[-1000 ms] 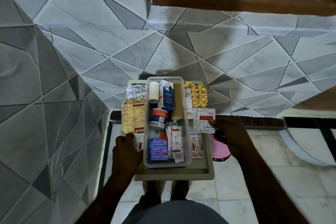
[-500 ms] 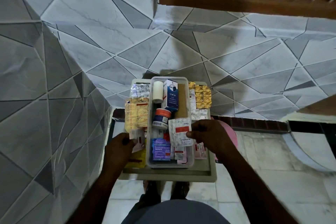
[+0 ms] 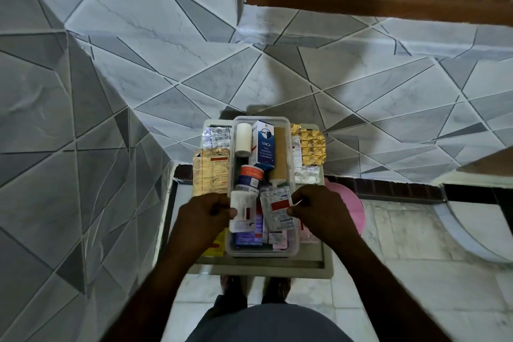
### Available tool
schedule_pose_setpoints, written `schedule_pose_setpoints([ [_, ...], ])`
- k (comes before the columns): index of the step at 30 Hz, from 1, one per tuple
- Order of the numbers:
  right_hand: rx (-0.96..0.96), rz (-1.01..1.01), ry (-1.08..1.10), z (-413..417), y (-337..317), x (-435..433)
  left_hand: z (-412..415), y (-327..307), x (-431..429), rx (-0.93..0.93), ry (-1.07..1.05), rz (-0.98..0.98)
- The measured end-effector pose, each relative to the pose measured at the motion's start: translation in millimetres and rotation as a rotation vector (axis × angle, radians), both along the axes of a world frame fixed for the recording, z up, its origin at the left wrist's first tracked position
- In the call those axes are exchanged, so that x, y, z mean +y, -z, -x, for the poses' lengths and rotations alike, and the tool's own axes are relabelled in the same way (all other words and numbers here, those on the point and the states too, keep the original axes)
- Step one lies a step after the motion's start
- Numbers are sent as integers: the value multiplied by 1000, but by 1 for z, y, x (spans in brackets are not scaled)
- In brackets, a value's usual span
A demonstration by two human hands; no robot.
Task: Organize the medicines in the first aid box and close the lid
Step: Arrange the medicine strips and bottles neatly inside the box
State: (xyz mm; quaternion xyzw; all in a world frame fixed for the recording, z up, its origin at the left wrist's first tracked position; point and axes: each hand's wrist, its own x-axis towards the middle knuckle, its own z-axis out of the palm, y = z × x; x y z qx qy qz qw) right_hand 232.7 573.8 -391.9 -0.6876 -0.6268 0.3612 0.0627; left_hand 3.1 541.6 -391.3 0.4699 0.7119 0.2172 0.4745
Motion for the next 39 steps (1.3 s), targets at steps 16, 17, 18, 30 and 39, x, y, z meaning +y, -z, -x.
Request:
schedule_pose_setpoints([
  [16,-260,-108,-162,21,33,-30,-31,47,-8,574,313,-253],
  [17,-288,-120,-200,24,33,-33,-30,50,-8,579,317,-266],
  [18,-306,-128,-230,27,34,-35,-30,52,-8,580,320,-275],
  [30,-58,-179,156,-41,28,8,54,50,-4,187,-175,-71],
  [39,-156,138,216,-37,70,-19,44,78,-29,328,-113,180],
])
